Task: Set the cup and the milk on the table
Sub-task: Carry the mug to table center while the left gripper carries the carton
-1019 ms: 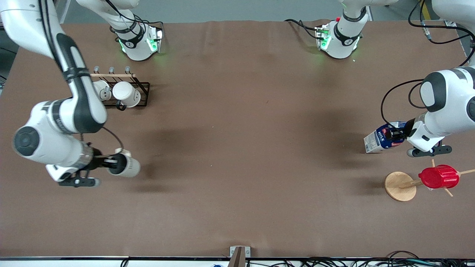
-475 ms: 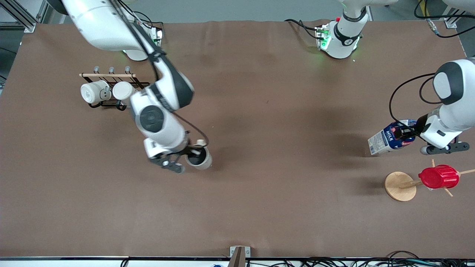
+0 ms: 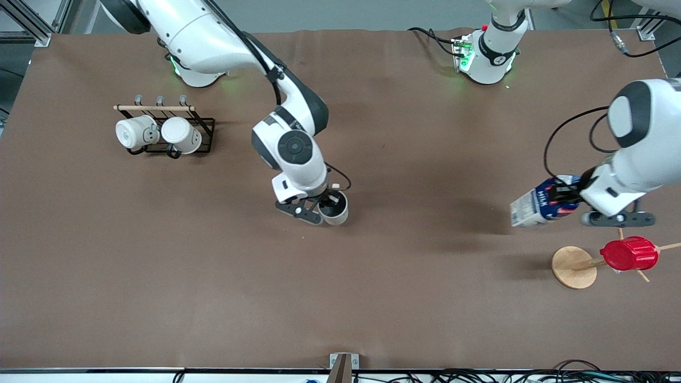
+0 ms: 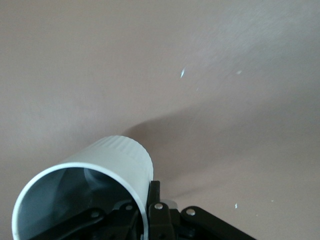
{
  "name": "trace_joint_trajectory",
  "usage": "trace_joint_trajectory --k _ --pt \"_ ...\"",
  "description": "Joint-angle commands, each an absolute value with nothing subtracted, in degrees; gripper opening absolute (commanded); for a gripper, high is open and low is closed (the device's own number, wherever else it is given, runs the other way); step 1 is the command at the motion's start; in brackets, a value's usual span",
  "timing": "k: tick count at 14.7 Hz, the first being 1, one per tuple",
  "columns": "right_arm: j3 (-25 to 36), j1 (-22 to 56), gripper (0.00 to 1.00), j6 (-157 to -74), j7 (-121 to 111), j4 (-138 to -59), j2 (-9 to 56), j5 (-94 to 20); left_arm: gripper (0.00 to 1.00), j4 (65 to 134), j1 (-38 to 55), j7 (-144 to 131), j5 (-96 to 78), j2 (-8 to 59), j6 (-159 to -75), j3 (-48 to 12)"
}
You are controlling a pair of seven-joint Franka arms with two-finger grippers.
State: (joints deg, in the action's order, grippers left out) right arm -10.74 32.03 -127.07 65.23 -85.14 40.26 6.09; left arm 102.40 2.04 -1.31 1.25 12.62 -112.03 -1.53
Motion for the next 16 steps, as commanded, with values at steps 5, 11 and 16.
trace_joint_trajectory --k 5,11,16 --pt "-10.46 35.59 0.05 -131.13 67.76 -84.29 42.97 9.66 0.00 97.82 2.55 -19.30 7.18 17.92 -110.39 -15.88" --pt "-10.46 35.42 1.00 -131.31 68.47 -83.94 42.98 10.02 0.00 93.26 2.72 -34.95 10.28 24.68 -110.39 -26.88" --pt "-10.63 30.42 1.00 -121.58 67.41 -83.93 32.82 9.67 0.00 89.74 3.69 -44.20 16.43 30.23 -110.04 -32.95"
